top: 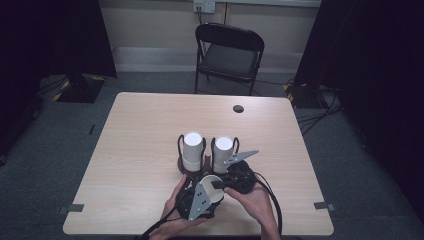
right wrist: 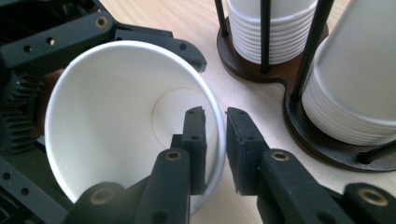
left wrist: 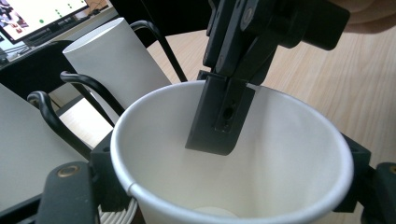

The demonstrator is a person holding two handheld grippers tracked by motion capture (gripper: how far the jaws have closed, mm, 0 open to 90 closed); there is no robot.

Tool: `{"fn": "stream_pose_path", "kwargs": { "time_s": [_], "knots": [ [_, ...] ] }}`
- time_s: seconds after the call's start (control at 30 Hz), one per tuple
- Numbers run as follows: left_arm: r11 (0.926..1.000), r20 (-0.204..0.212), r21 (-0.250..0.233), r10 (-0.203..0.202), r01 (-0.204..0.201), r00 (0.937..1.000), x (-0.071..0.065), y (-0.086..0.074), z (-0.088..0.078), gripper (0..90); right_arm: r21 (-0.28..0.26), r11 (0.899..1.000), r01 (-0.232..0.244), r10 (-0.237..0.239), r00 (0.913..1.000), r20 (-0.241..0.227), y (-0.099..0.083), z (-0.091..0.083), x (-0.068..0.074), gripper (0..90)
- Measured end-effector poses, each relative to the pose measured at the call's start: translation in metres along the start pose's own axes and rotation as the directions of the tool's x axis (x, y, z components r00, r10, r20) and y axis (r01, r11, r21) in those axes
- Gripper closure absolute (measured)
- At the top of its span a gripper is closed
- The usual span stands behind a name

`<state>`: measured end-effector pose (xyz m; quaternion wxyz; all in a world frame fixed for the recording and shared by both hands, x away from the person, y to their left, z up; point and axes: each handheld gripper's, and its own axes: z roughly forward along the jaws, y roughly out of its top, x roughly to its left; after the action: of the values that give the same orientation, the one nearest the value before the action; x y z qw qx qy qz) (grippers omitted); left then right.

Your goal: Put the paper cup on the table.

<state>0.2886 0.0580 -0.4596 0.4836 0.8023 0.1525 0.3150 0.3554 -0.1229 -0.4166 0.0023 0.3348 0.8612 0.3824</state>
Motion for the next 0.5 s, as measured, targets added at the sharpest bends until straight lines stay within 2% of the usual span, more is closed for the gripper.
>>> {"fn": "stream_pose_path", "kwargs": {
  "time_s": [0.07, 0.13, 0.17, 0.27, 0.33, 0.4, 0.5],
  "knots": [
    [0.9999, -0.002, 0.001, -0.012, 0.012, 0.9999, 0.0016, -0.0004, 0.0, 22.4, -0.013, 1.0, -0.002, 0.002, 1.0, 0.002, -0.0007, -0.0008, 0.0, 77.1],
    [0.9989, 0.001, -0.011, -0.045, 0.045, 0.999, 0.0026, -0.0015, 0.0004, 22.5, -0.027, 1.0, -0.004, 0.004, 1.0, -0.002, -0.0011, -0.0022, -0.0002, 76.4],
    [0.9989, -0.001, -0.006, -0.047, 0.047, 0.9989, 0.004, -0.002, 0.0001, 22.4, -0.036, 0.999, -0.004, 0.004, 1.0, -0.001, -0.0014, -0.0031, -0.0003, 75.8],
    [0.9961, -0.003, -0.014, -0.087, 0.087, 0.9962, 0.0064, -0.0041, -0.0002, 22.5, -0.056, 0.998, -0.012, 0.012, 0.9999, -0.002, -0.003, -0.0051, -0.0007, 73.7],
    [0.9953, -0.002, -0.015, -0.096, 0.096, 0.9954, 0.0083, -0.0052, -0.0004, 22.5, -0.079, 0.997, -0.017, 0.017, 0.9998, -0.011, -0.0042, -0.006, -0.0012, 73.4],
    [0.9943, -0.007, -0.014, -0.105, 0.105, 0.9944, 0.0094, -0.0056, -0.001, 22.5, -0.1, 0.995, -0.013, 0.012, 0.9998, -0.015, -0.0049, -0.0064, -0.0011, 73.5],
    [0.9896, -0.01, -0.033, -0.14, 0.14, 0.99, 0.0101, -0.0065, -0.0009, 22.5, -0.126, 0.992, 0.001, -0.003, 0.9998, -0.017, -0.0057, -0.0074, -0.0003, 73.5]
  ]
}}
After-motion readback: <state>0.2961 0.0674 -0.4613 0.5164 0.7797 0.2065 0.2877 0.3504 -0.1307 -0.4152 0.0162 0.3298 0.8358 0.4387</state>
